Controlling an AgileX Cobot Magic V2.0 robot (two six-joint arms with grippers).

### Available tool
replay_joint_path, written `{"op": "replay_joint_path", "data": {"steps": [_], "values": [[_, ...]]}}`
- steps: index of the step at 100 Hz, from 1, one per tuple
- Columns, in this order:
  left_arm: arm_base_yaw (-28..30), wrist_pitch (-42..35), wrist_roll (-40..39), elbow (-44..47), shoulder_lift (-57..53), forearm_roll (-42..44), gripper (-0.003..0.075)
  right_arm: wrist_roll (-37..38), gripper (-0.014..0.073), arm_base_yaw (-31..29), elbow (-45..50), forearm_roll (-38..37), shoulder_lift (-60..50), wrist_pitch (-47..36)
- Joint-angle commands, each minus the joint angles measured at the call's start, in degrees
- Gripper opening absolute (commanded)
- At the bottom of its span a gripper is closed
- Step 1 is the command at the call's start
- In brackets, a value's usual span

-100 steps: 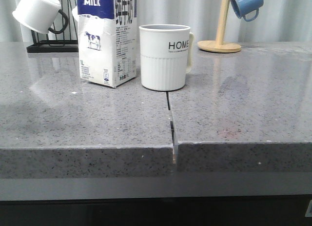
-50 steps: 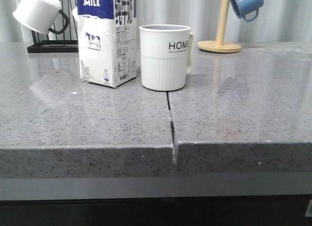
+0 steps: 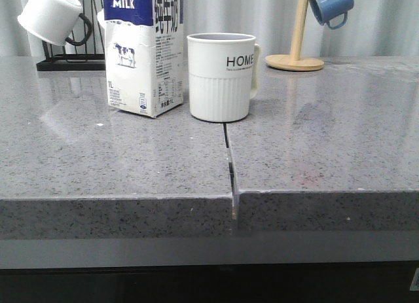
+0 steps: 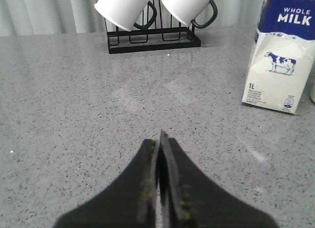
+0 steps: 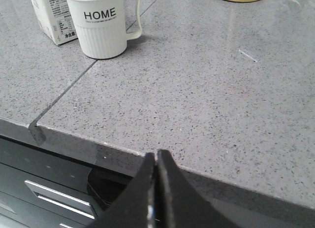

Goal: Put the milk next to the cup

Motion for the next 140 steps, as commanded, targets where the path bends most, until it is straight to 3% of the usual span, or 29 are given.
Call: {"op": "replay_joint_path", "data": {"steps": [1,19,34,54,65,140], "values": [[0.2,-7.7,-0.1,1.0,-1.2,-0.3,-0.0021,-0.4,-0.0061,-0.1,-1.4,-0.1,0.5,-4.6],[0.2,-13.3,-1.4,6.9,-4.9,2.9,-0.0021,-0.4,-0.0061,-0.1,-1.4,-0.1,0.5,-4.6],[1.9,-12.2,-17.6,10.5,-10.6,16.8,-0.0021,-0.4,-0.0061,-0.1,-1.4,-0.1,0.5,-4.6],[2.9,-9.8,-17.6,16.8,-19.2,16.0,-0.0021,-0.4,-0.0061,-0.1,-1.4,-0.1,0.5,-4.6],[2.9,-5.6,-17.6,16.7,-18.8,15.7,-0.0021,-0.4,-0.0061,-0.1,-1.4,-0.1,0.6,-4.5],[2.9,-5.6,-17.6,16.7,-18.8,15.7,-0.002,-0.4,-0.0061,-0.1,-1.4,-0.1,0.6,-4.4]]}}
